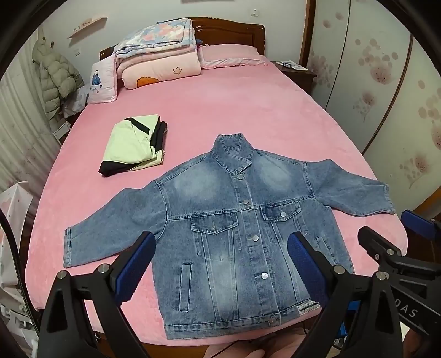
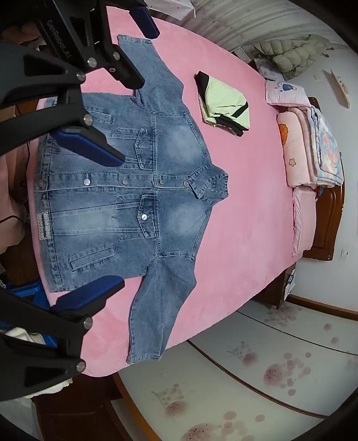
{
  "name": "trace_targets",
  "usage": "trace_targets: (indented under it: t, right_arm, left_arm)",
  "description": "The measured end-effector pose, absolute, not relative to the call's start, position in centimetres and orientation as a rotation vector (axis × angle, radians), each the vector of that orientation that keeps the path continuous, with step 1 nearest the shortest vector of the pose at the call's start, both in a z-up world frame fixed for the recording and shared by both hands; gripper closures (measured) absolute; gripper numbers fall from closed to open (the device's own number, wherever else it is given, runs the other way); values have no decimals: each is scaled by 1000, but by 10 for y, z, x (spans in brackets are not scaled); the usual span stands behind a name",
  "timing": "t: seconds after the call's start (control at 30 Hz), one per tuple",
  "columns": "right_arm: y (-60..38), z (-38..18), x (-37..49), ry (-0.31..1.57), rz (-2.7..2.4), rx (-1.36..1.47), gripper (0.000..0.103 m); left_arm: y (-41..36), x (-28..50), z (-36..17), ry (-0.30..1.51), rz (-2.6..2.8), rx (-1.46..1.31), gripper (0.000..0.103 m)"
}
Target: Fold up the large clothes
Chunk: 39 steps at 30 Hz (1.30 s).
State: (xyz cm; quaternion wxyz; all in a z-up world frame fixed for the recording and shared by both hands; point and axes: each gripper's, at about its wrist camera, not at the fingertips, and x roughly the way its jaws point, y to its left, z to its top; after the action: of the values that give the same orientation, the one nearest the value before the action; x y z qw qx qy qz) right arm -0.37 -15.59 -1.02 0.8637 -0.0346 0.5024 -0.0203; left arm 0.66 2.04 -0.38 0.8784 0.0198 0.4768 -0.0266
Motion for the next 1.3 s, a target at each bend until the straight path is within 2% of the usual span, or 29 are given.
trace_targets:
  t: [1.3]
  right_arm:
    - [-148,-27,4,1104,-62,-60,22]
  left_arm:
    - [33,11,-15,1045,-56,11,7]
